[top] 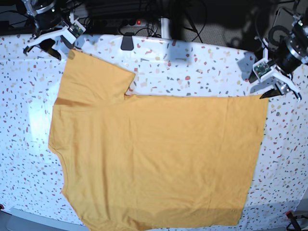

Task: Fold the T-shirt properly
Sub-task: 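Move both grippers toward the shirt's shoulder corners near the collar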

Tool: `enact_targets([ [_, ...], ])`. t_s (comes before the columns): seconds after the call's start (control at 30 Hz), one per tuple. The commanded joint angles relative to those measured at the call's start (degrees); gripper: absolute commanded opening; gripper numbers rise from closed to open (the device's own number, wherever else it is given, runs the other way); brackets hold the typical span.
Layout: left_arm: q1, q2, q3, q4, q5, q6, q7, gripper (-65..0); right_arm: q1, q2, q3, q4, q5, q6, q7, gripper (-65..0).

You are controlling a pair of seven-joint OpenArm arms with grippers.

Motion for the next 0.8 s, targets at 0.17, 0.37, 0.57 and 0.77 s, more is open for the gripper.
enact_targets([
  [0.17,-8.0,-8.3,11.3,-3.7,0.3,0.5,-0.2,-34.5,-0.4,-2.3,0.2,0.9,-2.8,-1.1,0.5,-36.1],
  [0.37,-17.4,-5.7,21.4,-13.9,4.3,1.2,3.5,-34.5,-0.4,-4.8,0.2,0.9,-5.9,-1.1,0.5,-36.1],
  [0.57,-25.4,-4.1,27.3,-22.6,4.3,1.1,4.2,-34.5,-0.4,-6.0,0.2,0.9,-5.9,-1.1,0.5,-36.1],
  [0.77,-31.8,-4.1,32.0,-29.6,4.2,1.2,6.3,-38.5,-0.4,-6.0,0.2,0.9,-5.9,-1.1,0.5,-36.1],
])
